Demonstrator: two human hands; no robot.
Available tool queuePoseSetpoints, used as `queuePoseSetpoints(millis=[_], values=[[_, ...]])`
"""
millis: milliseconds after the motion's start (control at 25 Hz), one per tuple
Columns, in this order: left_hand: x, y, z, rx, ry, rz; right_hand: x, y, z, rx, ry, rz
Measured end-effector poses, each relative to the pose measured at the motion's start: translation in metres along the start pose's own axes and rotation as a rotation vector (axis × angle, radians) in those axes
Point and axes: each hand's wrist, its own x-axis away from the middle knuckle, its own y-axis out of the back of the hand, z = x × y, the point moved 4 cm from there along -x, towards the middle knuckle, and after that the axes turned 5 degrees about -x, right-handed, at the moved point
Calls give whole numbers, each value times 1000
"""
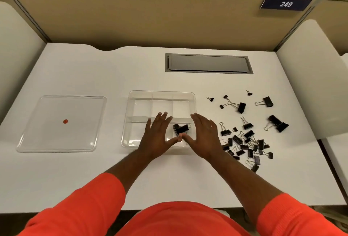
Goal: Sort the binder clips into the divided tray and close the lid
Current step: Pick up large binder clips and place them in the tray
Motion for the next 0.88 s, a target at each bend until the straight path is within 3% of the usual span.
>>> queuePoseSetpoints(millis=[520,880], values=[[-18,-17,-79,-63,-160,43,51,41,-73,80,-57,66],[-46,-62,-167,16,-74,65,68,89,-192,13,-108,97]])
